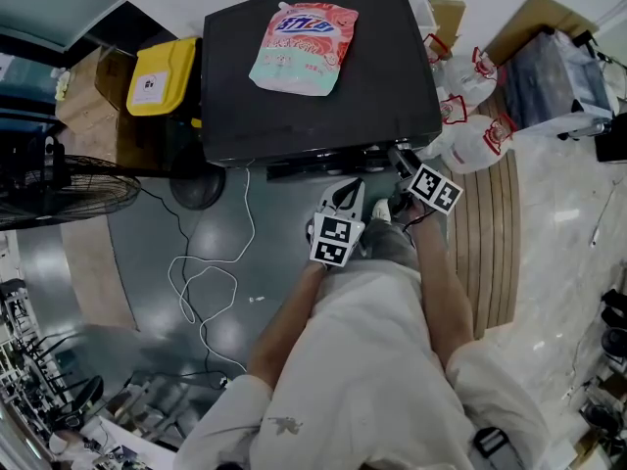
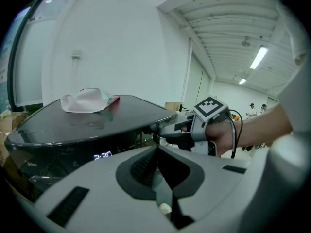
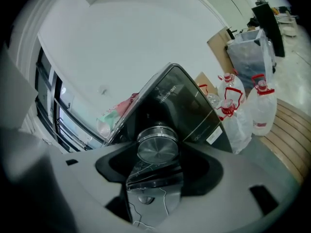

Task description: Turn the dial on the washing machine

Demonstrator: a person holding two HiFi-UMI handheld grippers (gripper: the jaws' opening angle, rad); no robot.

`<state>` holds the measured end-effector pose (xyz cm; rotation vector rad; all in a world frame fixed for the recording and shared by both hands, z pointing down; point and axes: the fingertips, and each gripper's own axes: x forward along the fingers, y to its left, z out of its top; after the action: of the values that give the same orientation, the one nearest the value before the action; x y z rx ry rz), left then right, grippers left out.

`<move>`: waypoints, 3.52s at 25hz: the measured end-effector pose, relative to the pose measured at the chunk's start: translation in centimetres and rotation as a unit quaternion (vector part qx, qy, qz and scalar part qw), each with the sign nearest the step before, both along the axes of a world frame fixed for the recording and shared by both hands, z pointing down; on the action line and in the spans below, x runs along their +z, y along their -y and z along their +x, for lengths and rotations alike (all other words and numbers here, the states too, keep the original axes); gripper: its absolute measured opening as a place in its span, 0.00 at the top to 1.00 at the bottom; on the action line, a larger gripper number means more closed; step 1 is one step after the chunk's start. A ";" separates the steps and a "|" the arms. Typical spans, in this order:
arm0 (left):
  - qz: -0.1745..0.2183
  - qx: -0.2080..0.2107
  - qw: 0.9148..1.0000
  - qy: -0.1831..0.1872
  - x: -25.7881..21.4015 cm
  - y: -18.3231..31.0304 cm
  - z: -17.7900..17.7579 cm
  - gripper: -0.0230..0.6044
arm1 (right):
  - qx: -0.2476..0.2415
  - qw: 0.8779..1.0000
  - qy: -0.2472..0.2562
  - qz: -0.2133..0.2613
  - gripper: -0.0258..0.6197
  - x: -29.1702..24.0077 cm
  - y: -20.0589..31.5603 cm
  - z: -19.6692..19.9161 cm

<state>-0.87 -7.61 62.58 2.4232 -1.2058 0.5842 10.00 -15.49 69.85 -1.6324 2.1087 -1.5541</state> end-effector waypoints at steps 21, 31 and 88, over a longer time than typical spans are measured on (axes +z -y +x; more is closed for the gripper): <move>-0.005 0.006 1.000 0.002 0.3 -0.2 0.4 0.94 | 0.035 0.993 0.108 -0.022 0.53 0.0 -0.1 -0.1; -0.009 0.011 1.000 0.004 0.6 -0.4 0.6 0.94 | 0.000 0.999 0.033 0.004 0.50 -0.4 -0.1 -0.2; -0.008 0.006 1.000 0.006 0.7 -0.3 0.3 0.94 | -0.075 0.978 -0.194 0.031 0.51 -0.2 -0.2 0.4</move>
<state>-0.57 -7.27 63.33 2.4197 -1.1872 0.6094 10.35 -15.31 69.70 -1.9260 2.4944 -1.2664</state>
